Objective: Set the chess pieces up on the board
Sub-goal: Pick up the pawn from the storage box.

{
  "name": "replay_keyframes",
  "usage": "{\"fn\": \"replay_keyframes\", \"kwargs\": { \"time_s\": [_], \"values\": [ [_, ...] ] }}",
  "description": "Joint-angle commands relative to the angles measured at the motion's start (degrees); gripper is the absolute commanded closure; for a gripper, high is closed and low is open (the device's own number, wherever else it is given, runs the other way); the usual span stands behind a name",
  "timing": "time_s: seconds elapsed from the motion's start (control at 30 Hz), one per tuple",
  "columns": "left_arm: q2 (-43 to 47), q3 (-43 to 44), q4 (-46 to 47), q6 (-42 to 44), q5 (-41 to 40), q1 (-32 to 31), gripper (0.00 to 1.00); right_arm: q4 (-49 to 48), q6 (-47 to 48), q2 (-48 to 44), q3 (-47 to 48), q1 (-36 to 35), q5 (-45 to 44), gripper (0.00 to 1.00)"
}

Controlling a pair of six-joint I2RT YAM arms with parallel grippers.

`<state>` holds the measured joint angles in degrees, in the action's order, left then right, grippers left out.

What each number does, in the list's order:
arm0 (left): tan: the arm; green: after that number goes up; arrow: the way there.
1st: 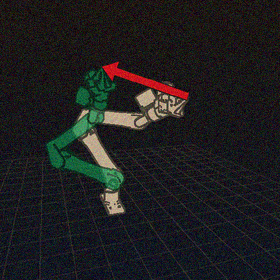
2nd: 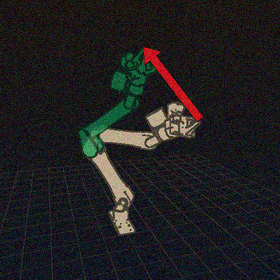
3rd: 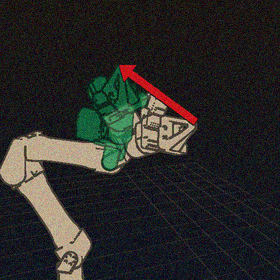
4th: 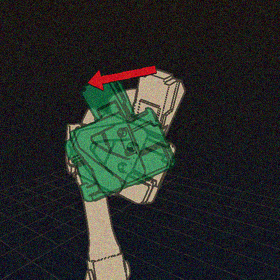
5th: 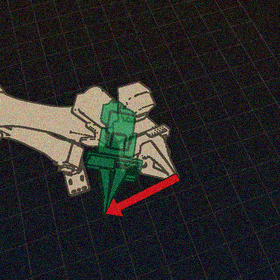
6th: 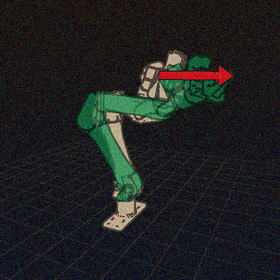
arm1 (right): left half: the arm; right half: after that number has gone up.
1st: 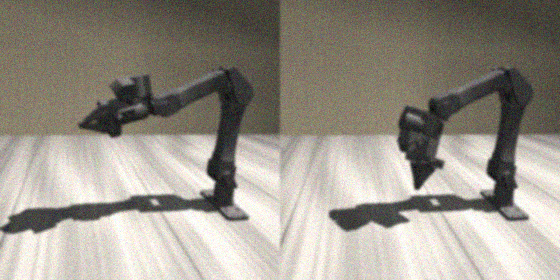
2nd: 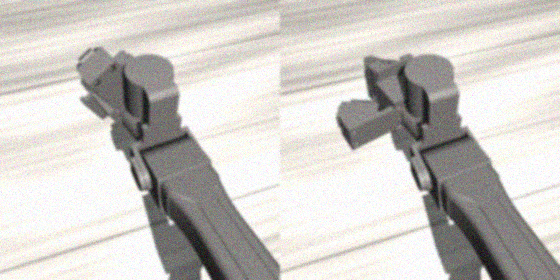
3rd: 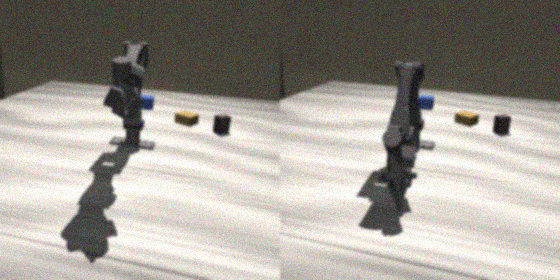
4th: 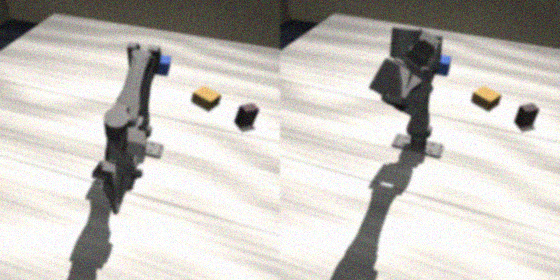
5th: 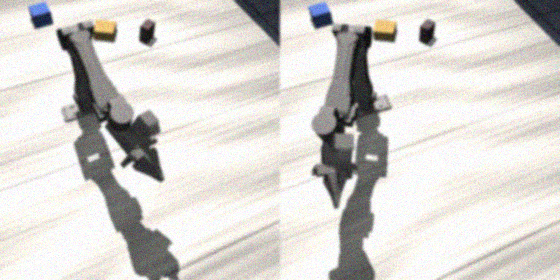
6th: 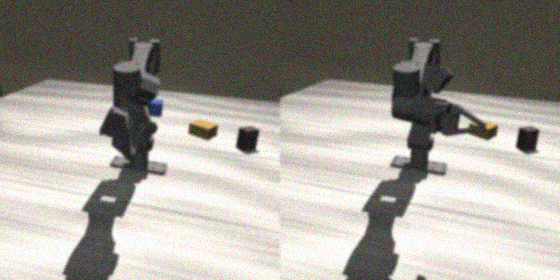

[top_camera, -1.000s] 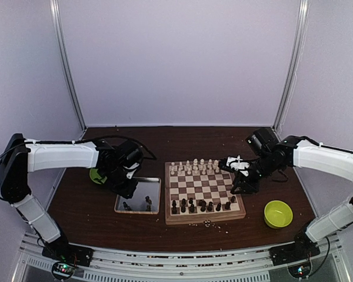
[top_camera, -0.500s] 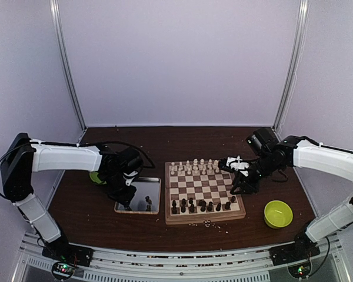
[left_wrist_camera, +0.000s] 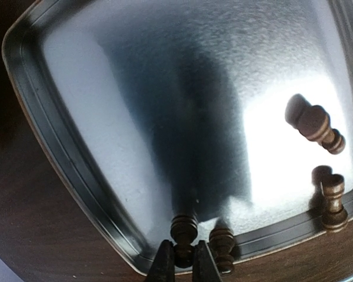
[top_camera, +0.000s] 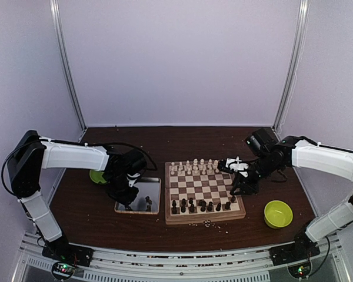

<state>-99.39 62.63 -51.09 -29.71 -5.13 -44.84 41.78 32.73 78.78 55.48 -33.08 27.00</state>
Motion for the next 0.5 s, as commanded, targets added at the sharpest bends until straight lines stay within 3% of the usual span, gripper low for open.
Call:
{"fn": "replay_keyframes", "kwargs": {
  "time_s": [0.0,0.1,0.27,0.47],
  "values": [
    [-0.8,1.9,-0.2,1.7,-0.2,0.2,1.00,0.4,0.2,0.7,0.1,0.2,0.3,0.63],
    [0.1,1.3,2.1,3.8,2.3,1.6,1.00,0.5,0.1,1.0,0.1,0.2,0.2,0.63],
    [3.5,-3.5,13.9,6.6,12.9,6.3,1.00,0.5,0.0,1.4,0.2,0.2,0.0,0.63],
    [1.1,-0.6,18.9,7.1,19.8,7.5,1.00,0.8,0.0,1.9,0.3,0.2,0.0,0.63]
  ]
}}
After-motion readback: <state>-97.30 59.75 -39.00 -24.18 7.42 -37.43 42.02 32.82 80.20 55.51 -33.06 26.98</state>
